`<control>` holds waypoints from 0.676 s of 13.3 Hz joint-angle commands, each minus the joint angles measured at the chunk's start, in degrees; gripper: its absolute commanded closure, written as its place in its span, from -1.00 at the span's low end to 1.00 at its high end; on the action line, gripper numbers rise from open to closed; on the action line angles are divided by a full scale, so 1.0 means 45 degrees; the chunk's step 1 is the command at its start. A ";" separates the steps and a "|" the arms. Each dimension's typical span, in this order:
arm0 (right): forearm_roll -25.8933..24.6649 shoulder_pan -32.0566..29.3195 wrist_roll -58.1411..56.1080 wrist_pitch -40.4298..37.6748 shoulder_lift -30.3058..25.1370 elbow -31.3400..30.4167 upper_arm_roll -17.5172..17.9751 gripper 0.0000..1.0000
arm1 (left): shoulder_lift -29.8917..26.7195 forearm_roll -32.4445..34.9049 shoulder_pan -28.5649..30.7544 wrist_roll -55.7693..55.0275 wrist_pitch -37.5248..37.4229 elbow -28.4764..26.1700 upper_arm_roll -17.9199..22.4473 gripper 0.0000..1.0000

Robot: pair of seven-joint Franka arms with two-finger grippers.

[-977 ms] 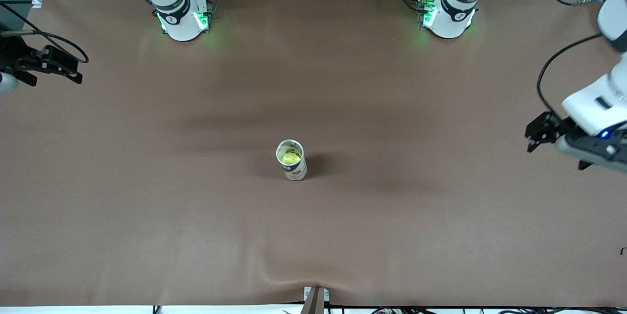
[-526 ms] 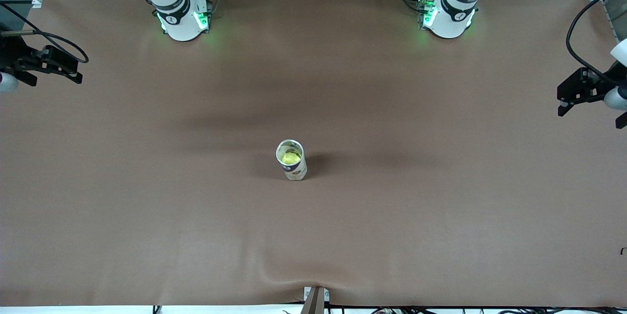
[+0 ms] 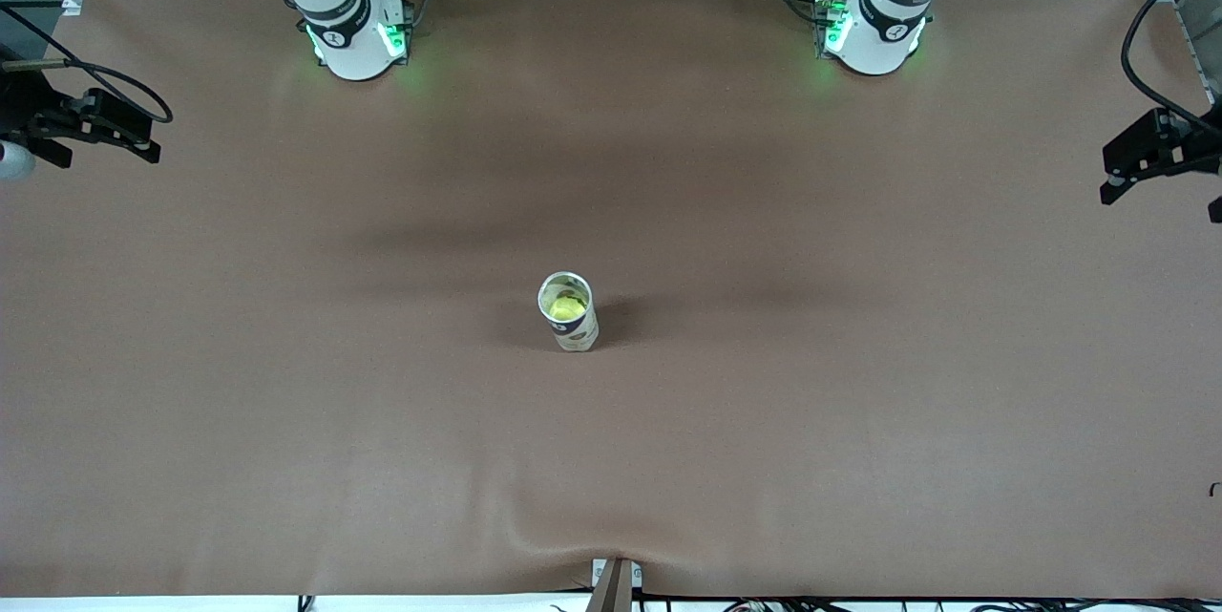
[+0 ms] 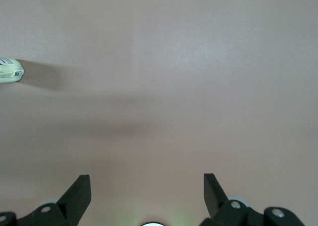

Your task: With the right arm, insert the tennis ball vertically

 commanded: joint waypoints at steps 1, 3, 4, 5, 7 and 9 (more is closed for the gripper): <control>0.0110 -0.0192 0.0032 -0.0071 -0.0101 0.0055 0.0153 -1.00 | -0.1460 -0.0492 -0.0114 -0.0725 0.0045 -0.1706 -0.0190 -1.00; 0.0110 -0.0173 0.0032 -0.0091 -0.0101 0.0055 0.0153 -1.00 | -0.2009 -0.0767 -0.0134 -0.1057 0.0084 -0.2586 -0.0443 -1.00; 0.0129 -0.0173 0.0032 -0.0110 -0.0101 0.0055 0.0153 -1.00 | -0.2166 -0.0768 -0.0095 -0.1677 0.0026 -0.2842 -0.0774 -1.00; 0.0129 -0.0173 0.0032 -0.0110 -0.0101 0.0055 0.0153 -1.00 | -0.2226 -0.0710 -0.0037 -0.2264 -0.0129 -0.2883 -0.1106 -1.00; 0.0129 -0.0212 0.0032 -0.0110 -0.0101 0.0055 0.0153 -1.00 | -0.2304 -0.0670 -0.0152 -0.2308 -0.0228 -0.2961 -0.1148 -1.00; 0.0129 -0.0193 0.0032 -0.0111 -0.0101 0.0055 0.0153 -1.00 | -0.2693 -0.0709 -0.0445 -0.2600 -0.0112 -0.3486 -0.1148 -1.00</control>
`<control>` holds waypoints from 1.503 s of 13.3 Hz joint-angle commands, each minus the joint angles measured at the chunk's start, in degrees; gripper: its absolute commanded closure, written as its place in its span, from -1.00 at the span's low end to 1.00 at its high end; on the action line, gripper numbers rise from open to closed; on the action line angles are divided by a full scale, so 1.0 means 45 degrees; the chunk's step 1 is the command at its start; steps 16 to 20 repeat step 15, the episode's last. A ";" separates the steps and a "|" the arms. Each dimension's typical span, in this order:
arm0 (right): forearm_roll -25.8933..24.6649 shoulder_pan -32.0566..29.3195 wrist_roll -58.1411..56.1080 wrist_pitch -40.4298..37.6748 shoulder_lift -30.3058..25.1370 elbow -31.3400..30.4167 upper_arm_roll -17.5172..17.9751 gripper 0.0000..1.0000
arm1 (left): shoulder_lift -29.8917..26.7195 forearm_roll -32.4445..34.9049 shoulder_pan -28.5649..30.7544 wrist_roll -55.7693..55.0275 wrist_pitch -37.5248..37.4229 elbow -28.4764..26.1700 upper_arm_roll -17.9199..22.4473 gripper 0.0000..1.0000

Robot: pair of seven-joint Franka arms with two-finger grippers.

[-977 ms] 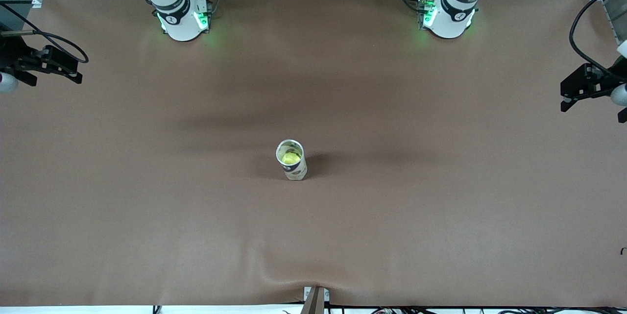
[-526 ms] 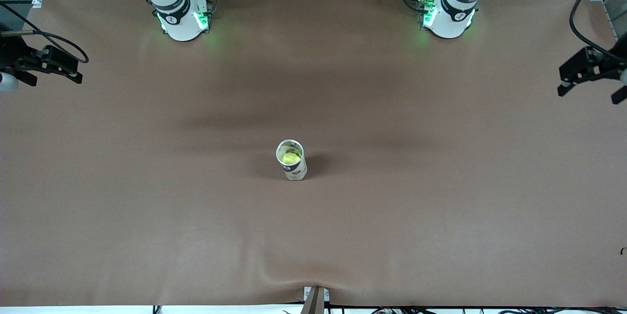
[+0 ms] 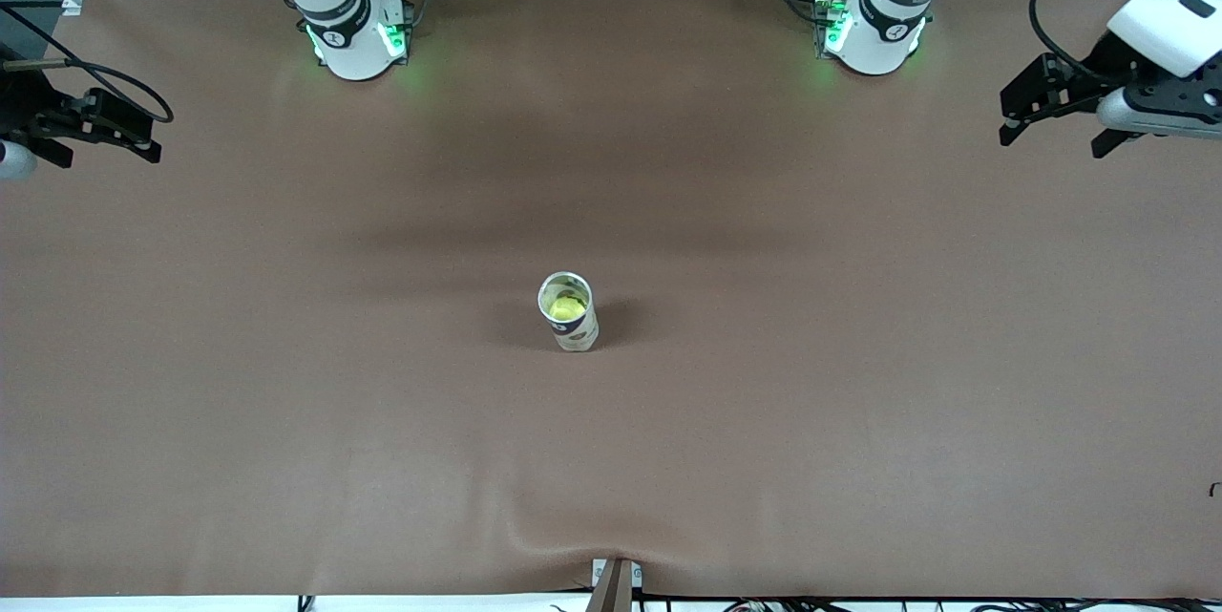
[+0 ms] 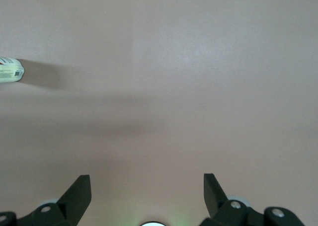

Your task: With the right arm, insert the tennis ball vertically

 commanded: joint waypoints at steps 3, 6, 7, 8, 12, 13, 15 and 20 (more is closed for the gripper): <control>0.0145 -0.0212 0.0032 -0.0096 -0.0101 0.0055 0.0143 -1.00 | -0.1652 -0.0102 -0.0169 -0.0334 0.0864 -0.2260 0.0141 -1.00; 0.0145 -0.0212 0.0032 -0.0096 -0.0101 0.0055 0.0142 -1.00 | -0.1714 -0.0102 -0.0111 -0.0411 0.0926 -0.2324 0.0063 -1.00; 0.0145 -0.0193 0.0032 -0.0096 -0.0101 0.0055 0.0143 -1.00 | -0.1675 -0.0102 -0.0072 -0.0508 0.0713 -0.2227 0.0082 -1.00; 0.0145 -0.0193 0.0032 -0.0096 -0.0101 0.0055 0.0143 -1.00 | -0.1598 0.0014 -0.0091 -0.0567 0.0421 -0.1936 0.0237 -1.00; 0.0145 -0.0193 0.0032 -0.0096 -0.0101 0.0055 0.0143 -1.00 | -0.0934 0.0034 -0.0305 -0.0529 -0.0284 -0.0724 0.0823 -1.00; 0.0145 -0.0193 0.0032 -0.0077 -0.0101 0.0055 0.0143 -1.00 | -0.0798 0.0073 -0.0364 -0.0529 -0.0459 -0.0548 0.0863 -1.00; 0.0145 -0.0193 0.0032 -0.0096 -0.0101 0.0055 0.0123 -1.00 | -0.0660 0.0190 -0.0365 -0.0567 -0.0792 -0.0235 0.0864 -1.00; 0.0145 -0.0193 0.0032 -0.0096 -0.0101 0.0055 0.0123 -1.00 | -0.0660 0.0190 -0.0365 -0.0567 -0.0792 -0.0235 0.0864 -1.00</control>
